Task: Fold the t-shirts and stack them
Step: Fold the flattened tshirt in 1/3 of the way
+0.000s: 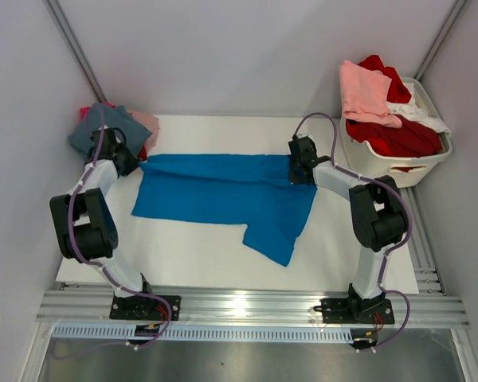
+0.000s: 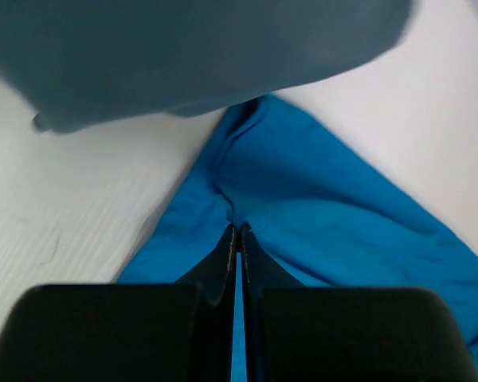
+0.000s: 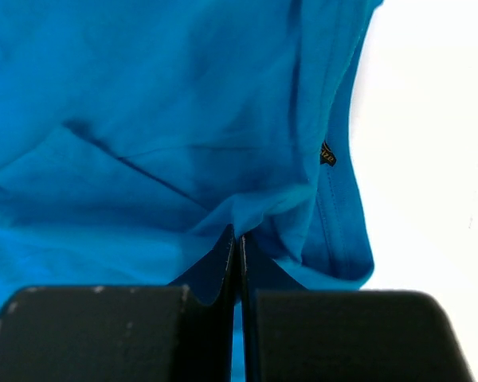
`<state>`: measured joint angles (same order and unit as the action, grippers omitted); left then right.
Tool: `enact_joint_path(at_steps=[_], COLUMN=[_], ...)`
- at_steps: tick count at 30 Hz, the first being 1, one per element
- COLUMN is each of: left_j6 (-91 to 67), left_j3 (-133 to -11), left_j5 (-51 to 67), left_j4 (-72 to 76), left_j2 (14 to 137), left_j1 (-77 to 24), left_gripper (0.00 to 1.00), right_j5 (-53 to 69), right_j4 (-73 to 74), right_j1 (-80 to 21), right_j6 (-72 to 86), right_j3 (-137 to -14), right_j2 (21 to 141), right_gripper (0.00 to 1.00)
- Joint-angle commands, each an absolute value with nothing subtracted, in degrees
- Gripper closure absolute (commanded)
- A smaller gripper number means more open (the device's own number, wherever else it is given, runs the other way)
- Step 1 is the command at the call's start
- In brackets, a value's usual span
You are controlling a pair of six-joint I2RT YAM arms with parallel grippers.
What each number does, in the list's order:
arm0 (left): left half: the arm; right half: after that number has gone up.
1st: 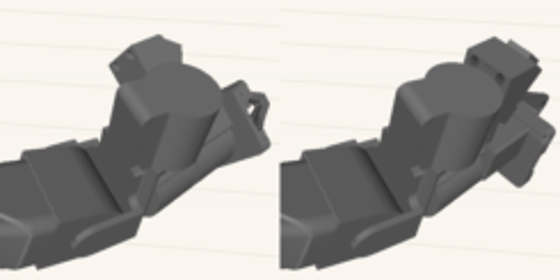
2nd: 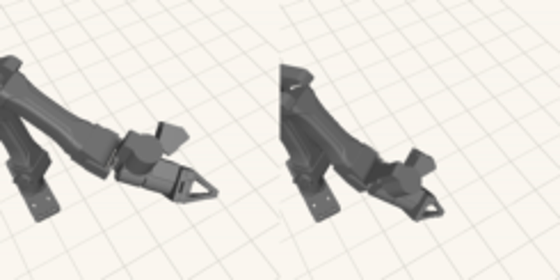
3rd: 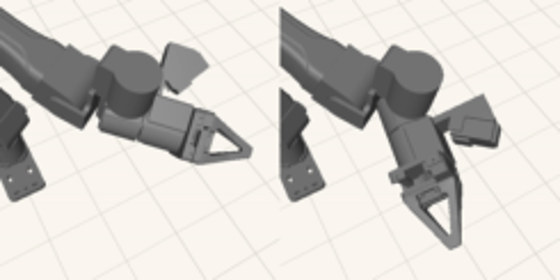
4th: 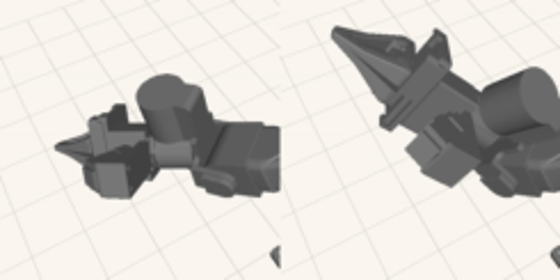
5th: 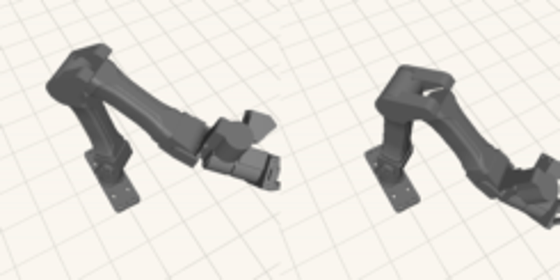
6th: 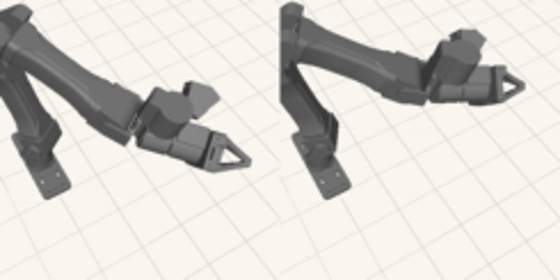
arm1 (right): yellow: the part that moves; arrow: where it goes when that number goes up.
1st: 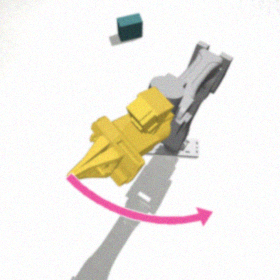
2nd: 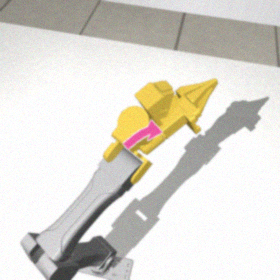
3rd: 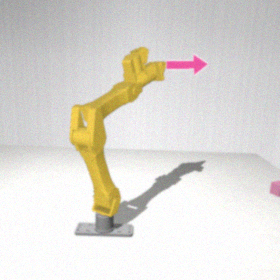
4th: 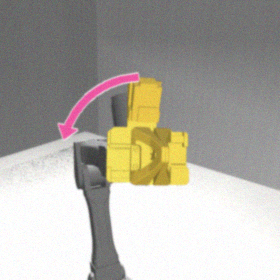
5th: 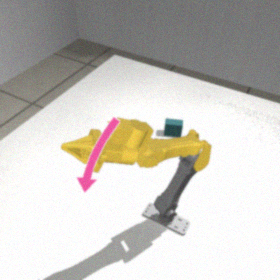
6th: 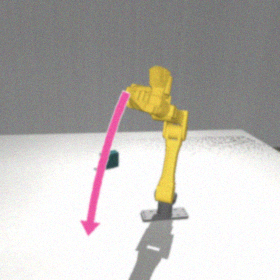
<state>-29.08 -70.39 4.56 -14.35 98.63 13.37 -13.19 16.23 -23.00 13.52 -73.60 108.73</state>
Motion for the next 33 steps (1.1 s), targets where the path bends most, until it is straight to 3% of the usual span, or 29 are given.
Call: enact_joint_path(at_steps=[1, 14, 16, 17, 18, 21, 23, 33], left_j6=[-31.37, -35.77, -36.30, -36.47, -36.65, -37.96, -37.97, -39.99], left_j3=[-66.98, -59.25, -58.80, -58.71, -58.71, -58.71, -58.71, -56.08], left_j5=[0.52, 1.32, 1.23, 0.88, 0.53, 0.26, 0.26, 15.28], left_j4=[-13.72, -12.65, -13.88, -14.23, -15.37, -16.43, -16.09, -9.58], left_j2=[96.42, 90.18, 89.74, 89.39, 89.12, 86.85, 85.61, 88.15], left_j1=[15.29, 14.59, 14.59, 14.68, 14.59, 14.59, 14.59, 14.15], left_gripper=[0.99, 0.97, 0.87, 0.77, 0.60, 0.38, 0.32, 0.41], right_j5=[-14.15, -16.00, -16.17, -16.35, -16.43, -16.44, -16.35, -10.29], right_j4=[17.40, 23.55, 23.56, 23.64, 23.56, 22.42, 21.45, 20.04], right_j1=[-22.50, -21.27, -21.44, -21.36, -21.44, -21.71, -22.15, -24.78], right_j6=[14.50, 18.02, 18.10, 18.28, 18.46, 17.93, 17.58, 19.60], right_j3=[-76.02, -78.93, -78.93, -79.01, -78.93, -78.40, -78.22, -77.96], right_j2=[111.09, 116.02, 115.67, 115.23, 114.88, 112.60, 110.58, 106.88], right_gripper=[1.00, 1.00, 0.82, 0.70, 0.55, 0.45, 0.43, 0.44])
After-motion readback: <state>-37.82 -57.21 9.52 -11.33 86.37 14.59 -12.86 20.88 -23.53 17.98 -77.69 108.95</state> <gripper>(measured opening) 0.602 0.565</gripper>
